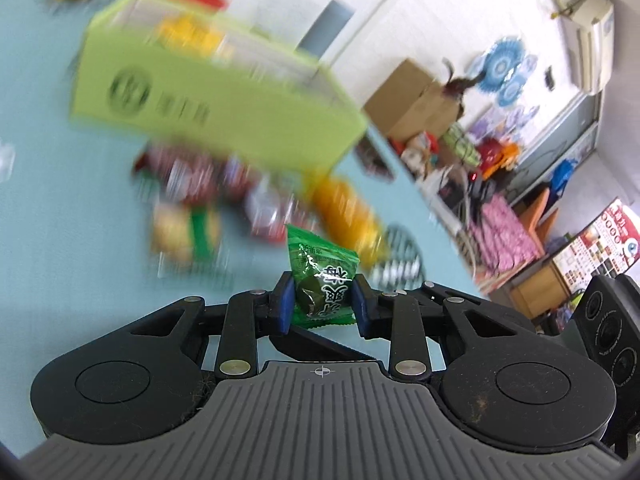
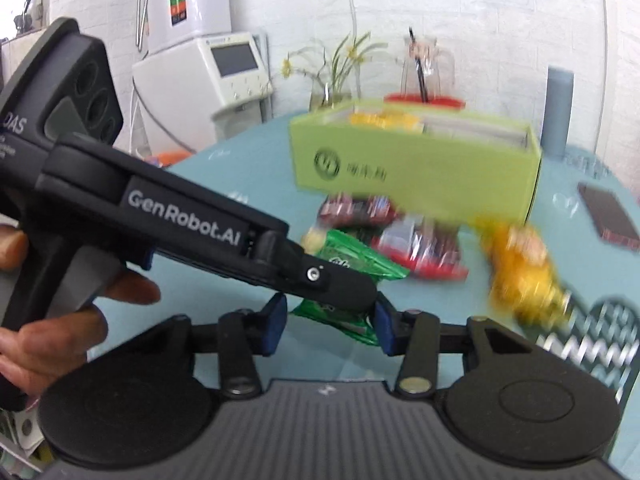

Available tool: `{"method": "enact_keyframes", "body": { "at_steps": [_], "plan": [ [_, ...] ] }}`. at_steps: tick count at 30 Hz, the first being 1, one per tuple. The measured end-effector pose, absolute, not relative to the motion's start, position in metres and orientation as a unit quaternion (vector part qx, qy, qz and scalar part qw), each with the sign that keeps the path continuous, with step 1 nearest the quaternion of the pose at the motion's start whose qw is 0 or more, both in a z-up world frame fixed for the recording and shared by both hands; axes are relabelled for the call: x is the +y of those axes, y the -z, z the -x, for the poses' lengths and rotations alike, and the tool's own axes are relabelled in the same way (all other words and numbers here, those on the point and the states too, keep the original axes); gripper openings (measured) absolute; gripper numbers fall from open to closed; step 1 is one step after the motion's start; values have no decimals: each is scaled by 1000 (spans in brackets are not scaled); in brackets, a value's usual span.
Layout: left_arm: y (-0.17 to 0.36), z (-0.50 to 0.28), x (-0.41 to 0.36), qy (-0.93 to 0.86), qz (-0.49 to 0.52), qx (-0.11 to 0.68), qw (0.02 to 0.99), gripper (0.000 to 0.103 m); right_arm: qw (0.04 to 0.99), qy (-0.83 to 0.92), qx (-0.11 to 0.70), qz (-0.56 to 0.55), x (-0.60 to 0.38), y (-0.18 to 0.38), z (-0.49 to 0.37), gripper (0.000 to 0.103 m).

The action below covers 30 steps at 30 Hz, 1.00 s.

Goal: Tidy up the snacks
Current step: 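Carry the green snack packet into the green box and release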

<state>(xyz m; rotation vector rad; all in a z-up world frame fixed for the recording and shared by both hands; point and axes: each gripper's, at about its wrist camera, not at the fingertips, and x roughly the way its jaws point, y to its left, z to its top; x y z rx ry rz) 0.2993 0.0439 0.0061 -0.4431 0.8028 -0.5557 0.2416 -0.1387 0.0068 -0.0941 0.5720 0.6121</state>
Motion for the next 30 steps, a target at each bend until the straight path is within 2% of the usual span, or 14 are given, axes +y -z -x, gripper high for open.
{"method": "enact_keyframes", "body": {
  "at_steps": [3, 7, 12, 17, 19, 20, 21, 22, 23, 28, 30],
  "plan": [
    [-39, -342, 36, 272, 202, 355, 872, 7, 923, -292, 243, 67, -138, -32, -281, 64],
    [-68, -408, 19, 269, 174, 332, 887, 6, 930, -273, 227, 93, -137, -53, -349, 65],
    [-59, -478, 5, 255, 171, 350, 885, 6, 920, -272, 269, 83, -147, -46, -429, 65],
    [-31, -514, -6, 230, 140, 379, 886, 8, 902, -276, 317, 98, -142, -17, -470, 64],
    [-23, -517, -5, 225, 133, 377, 889, 26, 901, -276, 323, 82, -144, -11, -475, 69],
    [-24, -516, -1, 222, 140, 371, 891, 33, 904, -274, 318, 79, -146, -11, -475, 75],
    [-27, -514, 4, 221, 151, 366, 891, 46, 908, -270, 311, 78, -149, -13, -472, 81],
    [-32, -509, 10, 223, 163, 355, 893, 50, 911, -270, 303, 72, -152, -17, -466, 86],
    [-38, -504, 14, 227, 170, 341, 896, 50, 915, -270, 292, 66, -157, -23, -459, 96],
    [-66, -454, 28, 232, 163, 289, 914, 65, 940, -254, 218, 65, -183, -50, -397, 102],
    [-67, -428, 29, 242, 163, 286, 913, 66, 941, -253, 219, 59, -192, -46, -367, 102]
  ]
}}
